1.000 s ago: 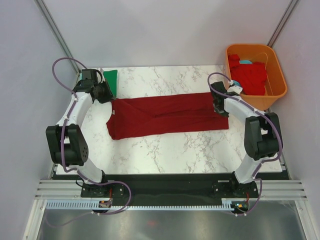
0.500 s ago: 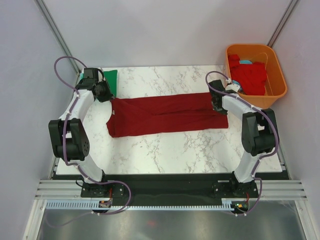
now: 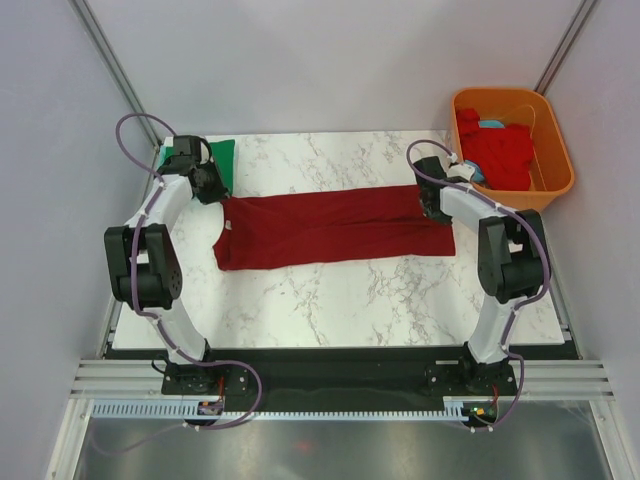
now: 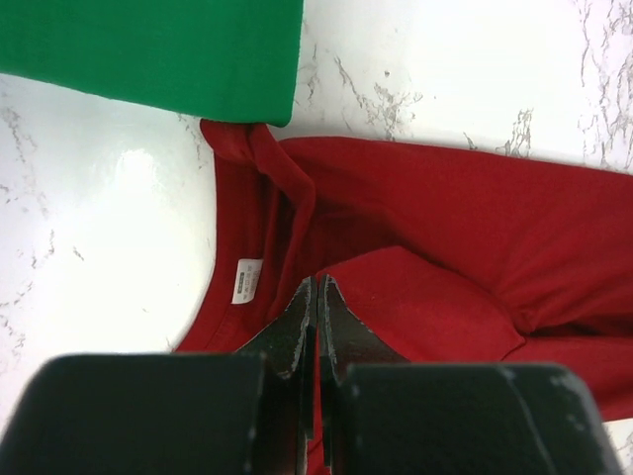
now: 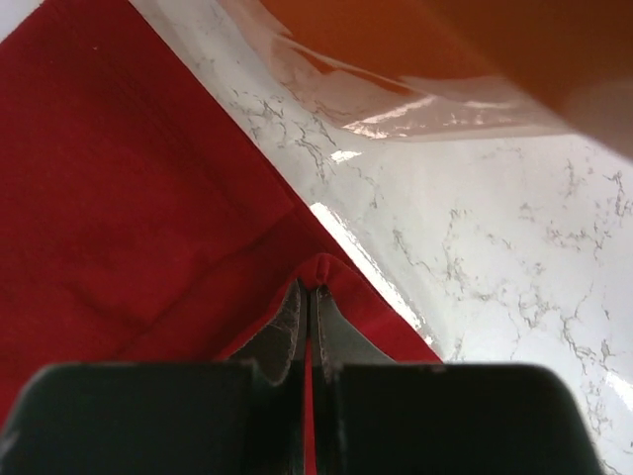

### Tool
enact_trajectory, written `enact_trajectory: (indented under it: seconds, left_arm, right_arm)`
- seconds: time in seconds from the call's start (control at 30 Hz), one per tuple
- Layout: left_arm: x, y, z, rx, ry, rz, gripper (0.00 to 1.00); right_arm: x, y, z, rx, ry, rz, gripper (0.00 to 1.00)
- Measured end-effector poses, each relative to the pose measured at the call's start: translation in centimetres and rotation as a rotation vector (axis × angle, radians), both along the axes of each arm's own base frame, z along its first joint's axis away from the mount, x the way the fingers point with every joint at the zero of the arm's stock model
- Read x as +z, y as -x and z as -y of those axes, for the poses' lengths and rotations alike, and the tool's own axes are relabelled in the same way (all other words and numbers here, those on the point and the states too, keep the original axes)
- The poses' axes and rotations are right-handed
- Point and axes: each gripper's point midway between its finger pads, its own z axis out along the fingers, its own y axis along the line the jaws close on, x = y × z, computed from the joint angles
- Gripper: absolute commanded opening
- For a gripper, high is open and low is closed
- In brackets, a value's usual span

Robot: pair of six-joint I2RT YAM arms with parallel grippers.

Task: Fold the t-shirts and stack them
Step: Fold the tshirt

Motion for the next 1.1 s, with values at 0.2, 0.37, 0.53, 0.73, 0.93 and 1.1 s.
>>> enact_trajectory:
  seconds: [0.2, 0.37, 0.53, 0.73, 0.93, 1.1]
  left_arm:
    - [-0.7, -0.2, 0.1, -0.005, 0.007, -0.014, 0.02]
    - [-0.3, -0.5, 0.1, -0.006, 0.006, -0.003, 0.02]
    - [-0.2, -0.5, 0.2, -0.008, 0.008, -0.001, 0.02]
    - [-0.1, -0.7, 0.2, -0.016, 0.007, 0.004, 0.02]
    - [-0.2, -1.4, 0.2, -0.018, 0.007, 0.007, 0.02]
    - [-0.8, -1.4, 0.4, -0.027, 0.015, -0.004, 0.02]
  right_arm:
    - [-0.2, -0.5, -0.1, 0.026, 0.006, -0.011, 0.29]
    - [1.1, -0.7, -0.5, 0.067, -0.004, 0.015, 0.37]
    - [3.9, -0.4, -1.1, 0.098, -0.033, 0.083, 0.33]
    - [2.2, 1.5, -1.9, 0.135, -0.089, 0.065, 0.29]
    - [-0.8, 3.8, -1.7, 0.138, -0.089, -0.012, 0.27]
    - [-2.2, 4.8, -1.1, 0.123, -0.069, -0.026, 0.26]
